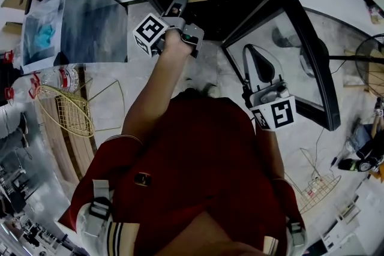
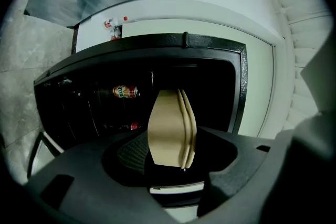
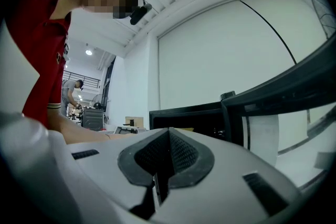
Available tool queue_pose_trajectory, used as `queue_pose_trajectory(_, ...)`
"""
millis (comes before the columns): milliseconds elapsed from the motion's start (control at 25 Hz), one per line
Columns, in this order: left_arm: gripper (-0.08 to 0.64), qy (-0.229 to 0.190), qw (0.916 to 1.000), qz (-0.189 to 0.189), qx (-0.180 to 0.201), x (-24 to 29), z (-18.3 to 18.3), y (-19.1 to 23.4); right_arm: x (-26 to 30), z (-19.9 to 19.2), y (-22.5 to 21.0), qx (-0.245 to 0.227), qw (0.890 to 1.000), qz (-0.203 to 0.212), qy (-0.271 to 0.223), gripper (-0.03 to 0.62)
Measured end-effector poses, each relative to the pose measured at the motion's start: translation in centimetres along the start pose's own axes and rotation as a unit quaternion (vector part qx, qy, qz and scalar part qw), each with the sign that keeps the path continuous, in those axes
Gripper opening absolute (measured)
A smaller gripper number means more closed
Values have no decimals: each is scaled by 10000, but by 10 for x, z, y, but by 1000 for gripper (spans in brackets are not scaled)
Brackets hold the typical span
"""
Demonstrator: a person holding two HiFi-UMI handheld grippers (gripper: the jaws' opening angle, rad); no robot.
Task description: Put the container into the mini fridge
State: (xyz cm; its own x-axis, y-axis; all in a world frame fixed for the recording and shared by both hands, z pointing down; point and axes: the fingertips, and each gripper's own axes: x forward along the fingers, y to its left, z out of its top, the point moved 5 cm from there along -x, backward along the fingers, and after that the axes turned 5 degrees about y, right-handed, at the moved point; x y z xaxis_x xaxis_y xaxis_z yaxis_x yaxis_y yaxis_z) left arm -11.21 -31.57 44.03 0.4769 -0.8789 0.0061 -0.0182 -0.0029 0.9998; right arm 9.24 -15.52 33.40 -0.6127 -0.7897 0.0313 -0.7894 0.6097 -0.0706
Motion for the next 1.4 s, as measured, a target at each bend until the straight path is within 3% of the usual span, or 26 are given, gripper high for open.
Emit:
queue_pose_trajectory(800,267,-674,9977,117,-27,60,27,8,9,-4,-22,186,9995,-219,149,-3)
queue_pose_trajectory(1400,286,-932,9955,27,156,66,39,6,6,-6,-23,231,9993,-248,131,-3)
